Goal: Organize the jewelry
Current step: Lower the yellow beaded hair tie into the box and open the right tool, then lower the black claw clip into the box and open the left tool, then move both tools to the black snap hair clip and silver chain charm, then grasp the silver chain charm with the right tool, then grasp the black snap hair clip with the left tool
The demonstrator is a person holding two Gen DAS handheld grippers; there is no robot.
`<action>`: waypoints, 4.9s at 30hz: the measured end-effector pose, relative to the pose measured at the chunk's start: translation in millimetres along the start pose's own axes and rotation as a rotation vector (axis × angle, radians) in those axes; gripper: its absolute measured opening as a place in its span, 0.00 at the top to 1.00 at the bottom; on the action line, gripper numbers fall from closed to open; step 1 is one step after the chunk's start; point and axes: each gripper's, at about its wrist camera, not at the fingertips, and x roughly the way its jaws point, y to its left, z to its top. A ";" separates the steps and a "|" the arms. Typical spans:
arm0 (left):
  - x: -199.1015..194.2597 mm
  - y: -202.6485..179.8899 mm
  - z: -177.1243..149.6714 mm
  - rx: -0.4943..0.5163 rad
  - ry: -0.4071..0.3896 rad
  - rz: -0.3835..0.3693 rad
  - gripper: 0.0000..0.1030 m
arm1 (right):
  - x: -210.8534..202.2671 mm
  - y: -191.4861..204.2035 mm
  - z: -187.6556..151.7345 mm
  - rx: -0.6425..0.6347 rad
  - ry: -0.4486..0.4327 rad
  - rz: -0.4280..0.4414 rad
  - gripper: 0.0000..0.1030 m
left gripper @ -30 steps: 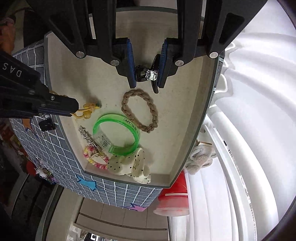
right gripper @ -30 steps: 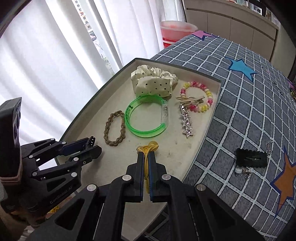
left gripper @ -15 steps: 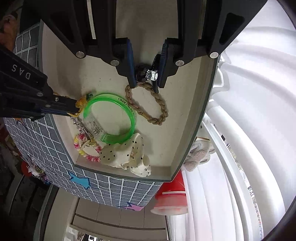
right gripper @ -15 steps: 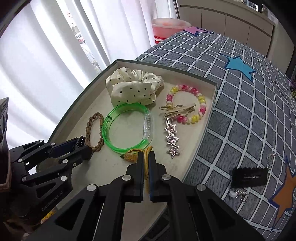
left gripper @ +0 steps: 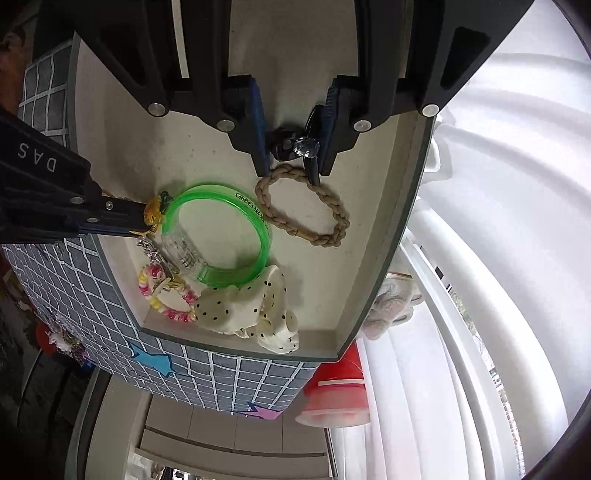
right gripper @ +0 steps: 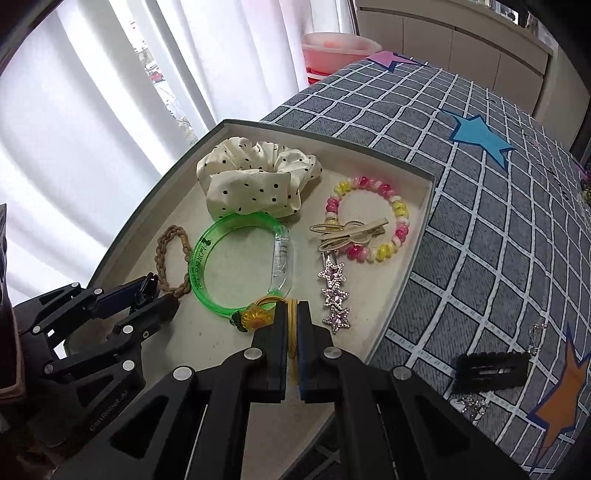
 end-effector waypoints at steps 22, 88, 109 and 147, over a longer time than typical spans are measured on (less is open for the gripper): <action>-17.7 -1.0 -5.2 -0.001 -0.058 0.038 0.00 | -29.5 -5.0 0.0 0.054 -0.056 -0.010 0.52; -41.1 -177.7 11.6 0.270 -0.066 -0.102 0.00 | -46.3 -187.2 -43.5 0.298 -0.065 -0.135 0.55; 3.7 -230.2 27.5 0.397 0.007 -0.101 0.08 | -44.9 -200.5 -46.7 0.135 -0.077 -0.254 0.88; -1.0 -237.4 46.7 0.327 -0.008 -0.232 0.64 | -79.2 -217.9 -71.1 0.240 -0.135 -0.170 0.88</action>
